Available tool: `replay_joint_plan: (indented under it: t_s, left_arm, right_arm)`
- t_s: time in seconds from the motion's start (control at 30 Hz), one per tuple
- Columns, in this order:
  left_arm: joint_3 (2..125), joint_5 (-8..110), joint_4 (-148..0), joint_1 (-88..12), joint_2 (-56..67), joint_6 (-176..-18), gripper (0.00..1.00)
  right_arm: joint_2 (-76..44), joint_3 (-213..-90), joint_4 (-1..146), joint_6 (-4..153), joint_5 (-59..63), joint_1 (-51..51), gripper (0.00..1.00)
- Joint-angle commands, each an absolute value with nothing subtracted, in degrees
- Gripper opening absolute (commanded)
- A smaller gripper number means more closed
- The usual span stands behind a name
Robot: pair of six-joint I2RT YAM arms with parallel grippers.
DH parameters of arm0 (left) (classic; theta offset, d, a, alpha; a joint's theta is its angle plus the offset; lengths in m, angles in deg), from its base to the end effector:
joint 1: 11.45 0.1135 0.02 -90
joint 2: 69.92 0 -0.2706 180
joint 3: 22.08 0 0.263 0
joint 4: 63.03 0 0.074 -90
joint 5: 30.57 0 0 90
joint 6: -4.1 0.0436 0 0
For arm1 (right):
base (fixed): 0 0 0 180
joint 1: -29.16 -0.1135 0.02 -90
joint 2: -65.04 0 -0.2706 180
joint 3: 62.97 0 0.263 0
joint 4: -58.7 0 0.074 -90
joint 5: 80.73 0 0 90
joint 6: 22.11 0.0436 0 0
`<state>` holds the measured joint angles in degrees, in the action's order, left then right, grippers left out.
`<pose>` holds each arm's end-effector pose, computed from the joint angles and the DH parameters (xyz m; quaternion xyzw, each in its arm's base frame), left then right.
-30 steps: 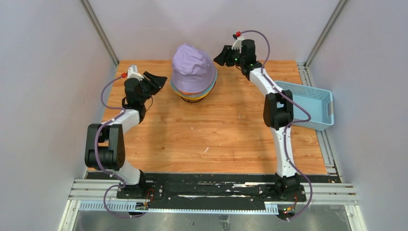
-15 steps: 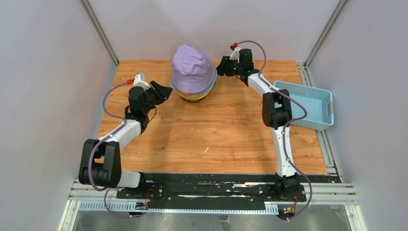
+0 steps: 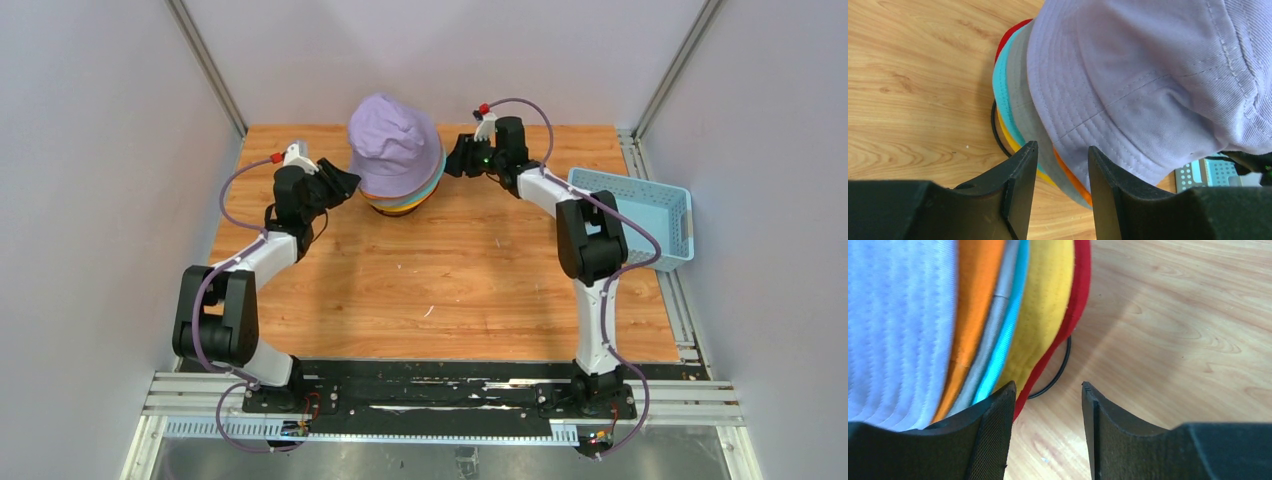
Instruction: Stack the hats
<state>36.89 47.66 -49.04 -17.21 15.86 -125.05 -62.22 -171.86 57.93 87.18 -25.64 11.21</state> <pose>0.3459 -0.0438 0.2389 -0.1621 0.7631 -0.3111 0.5428 0.5042 0.1896 0.2128 -0.1681 0.7718 0.4093 0.4566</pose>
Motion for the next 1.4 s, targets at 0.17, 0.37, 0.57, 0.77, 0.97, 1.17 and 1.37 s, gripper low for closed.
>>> replay_joint_plan:
  t_s: [0.17, 0.37, 0.57, 0.77, 0.97, 1.17, 1.37]
  left_arm:
    - [38.5, 48.5, -49.3, -16.3, 16.0, -122.9, 0.46]
    - [39.7, 47.7, -49.5, -14.2, 16.5, -122.9, 0.46]
    - [44.0, 47.5, -51.9, -12.8, 18.7, -121.7, 0.46]
    - [47.4, 46.9, -54.2, -11.6, 20.9, -121.3, 0.46]
    - [46.3, 47.4, -55.0, -11.5, 19.7, -120.6, 0.46]
    - [42.0, 47.2, -54.9, -11.6, 14.5, -120.8, 0.46]
    - [37.3, 47.7, -55.0, -11.9, 8.1, -121.6, 0.46]
  right_arm:
    - [-51.1, -161.0, 53.3, 83.9, -25.6, 5.2, 0.5]
    - [-45.3, -153.9, 52.4, 83.4, -24.0, 0.7, 0.5]
    - [-40.2, -149.1, 54.4, 82.9, -19.3, -2.3, 0.5]
    - [-35.5, -149.4, 67.9, 79.8, -9.3, 2.7, 0.51]
    - [-32.3, -147.5, 72.0, 79.7, -8.4, 9.0, 0.51]
    - [-30.3, -146.8, 64.0, 84.8, -19.7, 11.9, 0.48]
    - [-34.8, -151.3, 54.6, 96.2, -31.2, 12.8, 0.45]
